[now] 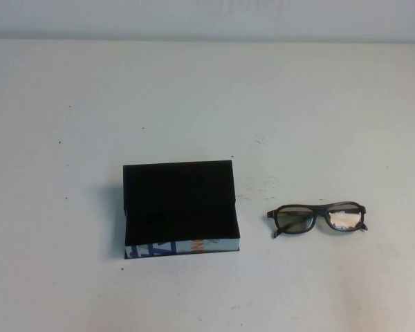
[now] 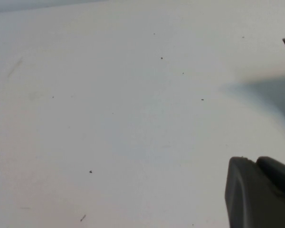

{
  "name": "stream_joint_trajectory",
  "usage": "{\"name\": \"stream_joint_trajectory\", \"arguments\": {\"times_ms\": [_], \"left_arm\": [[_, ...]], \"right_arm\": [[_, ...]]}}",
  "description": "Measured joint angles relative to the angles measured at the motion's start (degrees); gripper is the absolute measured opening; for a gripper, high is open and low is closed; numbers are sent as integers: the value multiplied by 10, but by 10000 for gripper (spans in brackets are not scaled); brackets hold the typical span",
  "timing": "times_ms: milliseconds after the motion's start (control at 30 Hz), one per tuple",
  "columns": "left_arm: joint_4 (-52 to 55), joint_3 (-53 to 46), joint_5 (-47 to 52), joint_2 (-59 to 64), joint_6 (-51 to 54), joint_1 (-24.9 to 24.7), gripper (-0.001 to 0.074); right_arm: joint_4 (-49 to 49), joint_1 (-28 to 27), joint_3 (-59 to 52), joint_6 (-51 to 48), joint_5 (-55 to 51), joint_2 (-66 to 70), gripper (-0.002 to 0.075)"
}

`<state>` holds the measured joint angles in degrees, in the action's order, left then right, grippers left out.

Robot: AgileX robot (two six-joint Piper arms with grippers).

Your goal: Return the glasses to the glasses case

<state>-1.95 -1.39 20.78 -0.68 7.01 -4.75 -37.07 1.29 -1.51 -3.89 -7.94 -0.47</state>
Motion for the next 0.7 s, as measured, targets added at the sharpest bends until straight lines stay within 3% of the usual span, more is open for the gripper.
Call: {"name": "stream_joint_trajectory", "arguments": {"times_ms": [167, 300, 567, 700], "left_arm": [[0, 0, 0, 0, 0, 0, 0], [0, 0, 0, 0, 0, 0, 0], [0, 0, 0, 0, 0, 0, 0], [0, 0, 0, 0, 0, 0, 0]], "right_arm": [[-127, 0, 0, 0, 40, 0, -13], [-167, 0, 27, 0, -49, 11, -13], [-31, 1, 218, -22, -346, 233, -13], [13, 2, 300, -80, -440, 355, -13]]}}
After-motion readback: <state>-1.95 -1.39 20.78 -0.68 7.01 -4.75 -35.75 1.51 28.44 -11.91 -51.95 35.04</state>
